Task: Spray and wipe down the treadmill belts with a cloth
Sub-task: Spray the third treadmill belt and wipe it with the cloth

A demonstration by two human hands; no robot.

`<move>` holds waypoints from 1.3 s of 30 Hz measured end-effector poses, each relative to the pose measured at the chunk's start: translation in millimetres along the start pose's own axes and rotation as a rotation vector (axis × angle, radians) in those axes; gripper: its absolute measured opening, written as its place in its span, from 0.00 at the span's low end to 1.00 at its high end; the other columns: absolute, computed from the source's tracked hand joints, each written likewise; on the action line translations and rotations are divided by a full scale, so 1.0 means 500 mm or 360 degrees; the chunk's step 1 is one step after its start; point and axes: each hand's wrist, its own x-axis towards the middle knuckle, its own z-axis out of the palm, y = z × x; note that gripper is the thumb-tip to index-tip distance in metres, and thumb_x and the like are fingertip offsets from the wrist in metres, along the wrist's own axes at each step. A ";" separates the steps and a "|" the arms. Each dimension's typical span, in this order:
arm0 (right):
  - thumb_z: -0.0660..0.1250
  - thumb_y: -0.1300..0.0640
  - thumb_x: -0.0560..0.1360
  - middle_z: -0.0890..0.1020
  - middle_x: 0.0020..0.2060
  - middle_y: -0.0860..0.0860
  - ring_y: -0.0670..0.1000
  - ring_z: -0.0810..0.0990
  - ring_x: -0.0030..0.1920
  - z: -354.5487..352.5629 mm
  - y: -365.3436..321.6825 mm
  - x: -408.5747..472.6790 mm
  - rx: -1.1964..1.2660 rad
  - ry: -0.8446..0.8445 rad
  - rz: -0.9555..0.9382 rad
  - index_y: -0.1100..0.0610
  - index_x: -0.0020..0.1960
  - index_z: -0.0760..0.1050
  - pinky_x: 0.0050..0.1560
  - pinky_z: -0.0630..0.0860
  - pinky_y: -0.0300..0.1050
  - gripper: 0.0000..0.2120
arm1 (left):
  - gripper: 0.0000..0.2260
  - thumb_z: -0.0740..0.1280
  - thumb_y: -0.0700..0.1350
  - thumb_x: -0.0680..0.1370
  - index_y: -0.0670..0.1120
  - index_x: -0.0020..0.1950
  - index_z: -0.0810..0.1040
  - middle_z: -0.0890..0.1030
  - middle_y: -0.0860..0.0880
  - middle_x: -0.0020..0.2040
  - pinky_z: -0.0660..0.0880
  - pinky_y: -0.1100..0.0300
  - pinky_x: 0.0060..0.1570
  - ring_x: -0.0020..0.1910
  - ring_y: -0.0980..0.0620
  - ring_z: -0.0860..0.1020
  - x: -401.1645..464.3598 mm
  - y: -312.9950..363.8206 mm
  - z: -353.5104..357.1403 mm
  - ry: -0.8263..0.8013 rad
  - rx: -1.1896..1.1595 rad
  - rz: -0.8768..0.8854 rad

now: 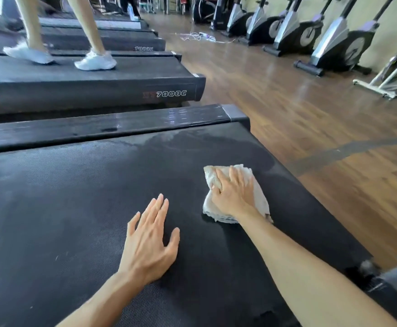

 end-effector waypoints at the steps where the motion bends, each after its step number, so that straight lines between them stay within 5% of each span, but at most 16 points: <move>1: 0.44 0.41 0.78 0.57 0.81 0.55 0.58 0.50 0.81 0.004 -0.032 0.009 -0.0022 0.0001 -0.0102 0.42 0.82 0.56 0.79 0.43 0.63 0.32 | 0.39 0.44 0.66 0.74 0.52 0.83 0.53 0.48 0.58 0.83 0.38 0.61 0.76 0.80 0.63 0.43 0.013 -0.025 -0.010 0.0022 0.0038 -0.0013; 5: 0.48 0.37 0.81 0.46 0.84 0.50 0.53 0.38 0.83 0.014 -0.048 -0.058 0.0019 -0.0068 -0.0532 0.39 0.83 0.50 0.81 0.36 0.58 0.31 | 0.38 0.47 0.65 0.75 0.51 0.83 0.55 0.49 0.58 0.82 0.40 0.59 0.77 0.80 0.62 0.45 0.065 -0.113 -0.034 0.0018 0.0079 -0.0137; 8: 0.45 0.34 0.78 0.45 0.84 0.46 0.50 0.38 0.83 0.010 0.043 -0.099 0.0030 -0.0085 -0.0625 0.37 0.83 0.51 0.81 0.38 0.54 0.33 | 0.33 0.53 0.62 0.79 0.50 0.83 0.57 0.49 0.58 0.82 0.42 0.56 0.79 0.81 0.61 0.46 0.091 -0.152 -0.034 0.0042 0.0078 -0.0257; 16: 0.49 0.39 0.82 0.49 0.84 0.51 0.55 0.43 0.83 0.011 -0.055 0.156 -0.0025 -0.0053 -0.0107 0.40 0.84 0.50 0.80 0.39 0.59 0.30 | 0.32 0.56 0.60 0.82 0.49 0.83 0.55 0.49 0.55 0.84 0.41 0.52 0.80 0.81 0.59 0.45 0.152 -0.215 -0.046 0.0104 0.0237 -0.0398; 20: 0.48 0.39 0.82 0.48 0.84 0.49 0.52 0.41 0.83 0.009 -0.122 0.139 -0.0046 -0.0124 -0.0516 0.39 0.84 0.49 0.81 0.38 0.58 0.31 | 0.35 0.54 0.64 0.80 0.48 0.83 0.56 0.51 0.53 0.84 0.43 0.49 0.80 0.82 0.57 0.46 0.176 -0.261 -0.072 0.0193 0.0312 -0.0529; 23: 0.45 0.35 0.77 0.47 0.81 0.38 0.45 0.40 0.82 -0.005 -0.036 0.063 0.0028 -0.0179 -0.0792 0.32 0.81 0.50 0.82 0.39 0.52 0.32 | 0.41 0.47 0.68 0.74 0.48 0.83 0.57 0.51 0.53 0.83 0.44 0.49 0.80 0.82 0.57 0.47 0.174 -0.285 -0.070 0.0175 0.0366 -0.0558; 27: 0.48 0.39 0.80 0.51 0.84 0.44 0.48 0.43 0.83 -0.014 0.034 0.162 -0.0094 -0.0136 -0.0440 0.35 0.82 0.51 0.81 0.41 0.51 0.30 | 0.42 0.41 0.69 0.73 0.51 0.84 0.50 0.45 0.55 0.84 0.41 0.49 0.79 0.81 0.59 0.43 0.177 -0.298 -0.053 0.0089 0.0445 -0.0580; 31: 0.48 0.40 0.83 0.53 0.84 0.50 0.53 0.47 0.83 0.005 -0.111 0.279 -0.0100 -0.0074 -0.0174 0.39 0.83 0.51 0.81 0.42 0.58 0.29 | 0.41 0.39 0.69 0.73 0.52 0.84 0.46 0.42 0.55 0.83 0.41 0.49 0.79 0.81 0.59 0.41 0.182 -0.296 -0.052 0.0068 0.0504 -0.0585; 35: 0.46 0.37 0.80 0.50 0.84 0.47 0.51 0.43 0.83 0.024 -0.221 0.222 -0.0098 -0.0134 -0.0594 0.38 0.83 0.50 0.81 0.38 0.56 0.31 | 0.42 0.37 0.70 0.73 0.53 0.84 0.46 0.42 0.55 0.83 0.42 0.48 0.79 0.81 0.59 0.41 0.183 -0.302 -0.052 0.0033 0.0532 -0.0574; 39: 0.45 0.35 0.76 0.50 0.79 0.37 0.42 0.45 0.82 0.006 -0.089 0.109 0.0070 -0.0141 -0.0911 0.35 0.81 0.55 0.82 0.39 0.49 0.33 | 0.42 0.37 0.70 0.72 0.53 0.84 0.47 0.42 0.55 0.83 0.42 0.48 0.78 0.81 0.59 0.41 0.182 -0.304 -0.049 0.0031 0.0545 -0.0573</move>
